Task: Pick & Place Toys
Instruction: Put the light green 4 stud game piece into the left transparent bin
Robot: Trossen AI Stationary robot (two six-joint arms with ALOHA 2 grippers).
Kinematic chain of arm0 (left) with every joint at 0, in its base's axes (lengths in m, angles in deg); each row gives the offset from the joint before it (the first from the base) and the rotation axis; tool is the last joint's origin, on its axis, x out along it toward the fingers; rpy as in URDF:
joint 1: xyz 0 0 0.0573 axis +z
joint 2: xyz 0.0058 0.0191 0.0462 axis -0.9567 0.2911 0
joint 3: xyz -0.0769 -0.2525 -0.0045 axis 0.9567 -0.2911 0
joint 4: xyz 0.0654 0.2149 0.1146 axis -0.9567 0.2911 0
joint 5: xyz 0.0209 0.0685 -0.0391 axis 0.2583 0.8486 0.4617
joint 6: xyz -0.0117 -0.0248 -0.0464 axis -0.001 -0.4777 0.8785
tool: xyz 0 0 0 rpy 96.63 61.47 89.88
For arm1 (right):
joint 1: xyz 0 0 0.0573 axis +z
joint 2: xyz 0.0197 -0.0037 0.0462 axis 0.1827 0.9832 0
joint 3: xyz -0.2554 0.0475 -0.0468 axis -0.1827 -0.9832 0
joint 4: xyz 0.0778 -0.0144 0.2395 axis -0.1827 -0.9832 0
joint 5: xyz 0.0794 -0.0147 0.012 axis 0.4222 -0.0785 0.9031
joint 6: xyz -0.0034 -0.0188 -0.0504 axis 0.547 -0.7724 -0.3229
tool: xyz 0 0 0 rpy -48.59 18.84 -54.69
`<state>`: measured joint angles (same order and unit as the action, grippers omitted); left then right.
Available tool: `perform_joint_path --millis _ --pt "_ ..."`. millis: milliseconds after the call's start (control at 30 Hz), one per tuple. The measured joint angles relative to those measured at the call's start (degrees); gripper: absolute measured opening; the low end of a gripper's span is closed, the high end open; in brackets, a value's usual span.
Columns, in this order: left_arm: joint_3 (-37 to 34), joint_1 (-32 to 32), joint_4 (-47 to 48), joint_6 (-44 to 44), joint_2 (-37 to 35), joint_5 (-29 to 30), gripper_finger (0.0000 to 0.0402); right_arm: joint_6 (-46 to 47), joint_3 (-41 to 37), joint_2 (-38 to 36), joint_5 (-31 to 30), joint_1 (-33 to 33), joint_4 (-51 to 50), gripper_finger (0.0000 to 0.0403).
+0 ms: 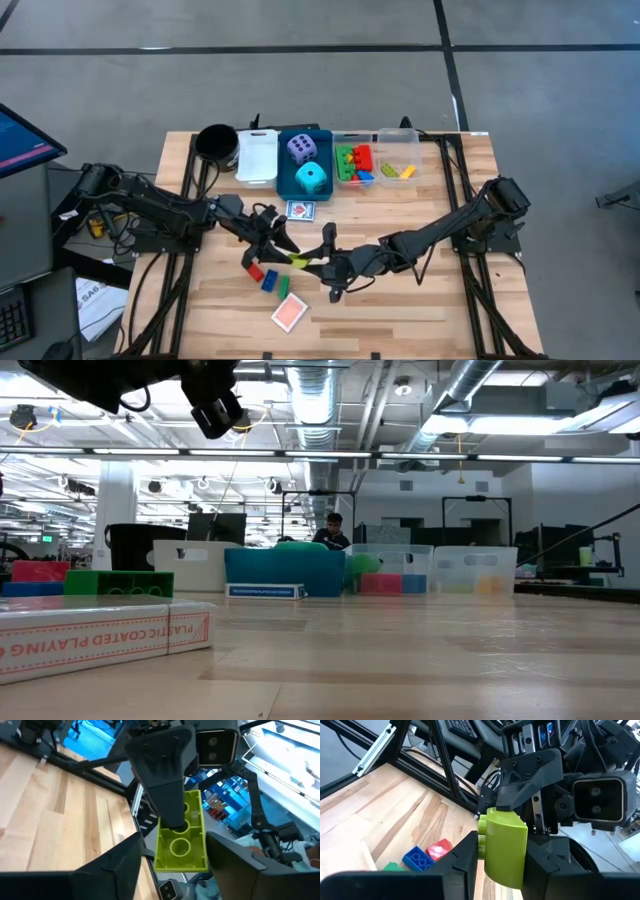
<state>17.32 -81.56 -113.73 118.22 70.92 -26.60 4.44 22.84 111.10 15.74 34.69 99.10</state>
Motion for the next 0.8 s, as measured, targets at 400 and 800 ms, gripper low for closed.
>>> perform_joint_path --millis 400,800 --pt "-0.1 2.4 0.6 1.4 -1.2 -1.6 0.0312 3.0 0.2 0.0 -0.3 0.0 1.3 0.0101" --pt "-0.1 12.4 11.9 -2.4 -13.6 -9.1 0.0352 7.6 0.2 -0.1 -17.5 0.3 -1.0 0.0101"
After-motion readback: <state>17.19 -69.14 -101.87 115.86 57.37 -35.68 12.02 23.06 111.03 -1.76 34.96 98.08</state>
